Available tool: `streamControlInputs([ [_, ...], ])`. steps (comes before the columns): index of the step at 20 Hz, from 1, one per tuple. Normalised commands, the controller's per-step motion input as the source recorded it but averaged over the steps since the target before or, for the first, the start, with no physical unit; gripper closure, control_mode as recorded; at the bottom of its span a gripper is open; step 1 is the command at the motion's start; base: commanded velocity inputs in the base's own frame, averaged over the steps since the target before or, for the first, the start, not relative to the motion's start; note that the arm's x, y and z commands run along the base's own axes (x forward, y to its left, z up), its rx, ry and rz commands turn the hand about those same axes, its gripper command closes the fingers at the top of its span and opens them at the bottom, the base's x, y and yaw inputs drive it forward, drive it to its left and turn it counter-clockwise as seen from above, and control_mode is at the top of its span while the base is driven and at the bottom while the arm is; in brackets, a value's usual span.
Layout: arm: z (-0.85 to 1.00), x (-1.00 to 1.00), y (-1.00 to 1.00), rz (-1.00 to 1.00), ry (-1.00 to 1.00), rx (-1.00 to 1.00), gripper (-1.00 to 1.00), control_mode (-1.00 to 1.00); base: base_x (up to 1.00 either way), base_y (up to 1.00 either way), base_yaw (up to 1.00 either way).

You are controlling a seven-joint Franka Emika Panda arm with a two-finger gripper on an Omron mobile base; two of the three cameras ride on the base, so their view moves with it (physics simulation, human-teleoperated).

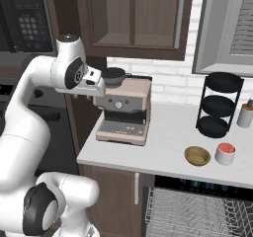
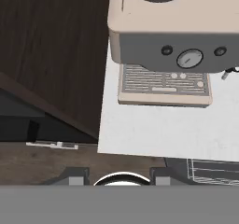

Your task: Pick up the cup and bowl from the counter, place them in the dishwasher, and close the dishwasher door.

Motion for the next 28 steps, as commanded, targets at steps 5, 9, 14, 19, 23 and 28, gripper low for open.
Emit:
streamControlInputs([
  [5, -0.04, 0.00, -0.33, -0.02, 0.01, -0.04, -1.00, -1.00, 0.00, 0.00, 0.00],
  [9, -0.16, 0.00, -0.63, -0.06, 0.01, -0.12, -1.00, -1.00, 0.00, 0.00, 0.00],
  [14, -0.19, 0.00, -0.73, -0.05, 0.00, -0.13, -1.00, -1.00, 0.00, 0.00, 0.00],
  [19, -0.25, 0.00, -0.96, -0.05, 0.00, -0.12, -1.00, -1.00, 0.00, 0.00, 0.00],
  [23, -0.37, -0.09, -1.00, -0.08, 0.00, -0.01, -1.00, -1.00, 0.00, 0.00, 0.00],
  [28, -0.87, 0.03, -0.87, -0.03, 0.09, -0.02, -1.00, -1.00, 0.00, 0.00, 0.00],
])
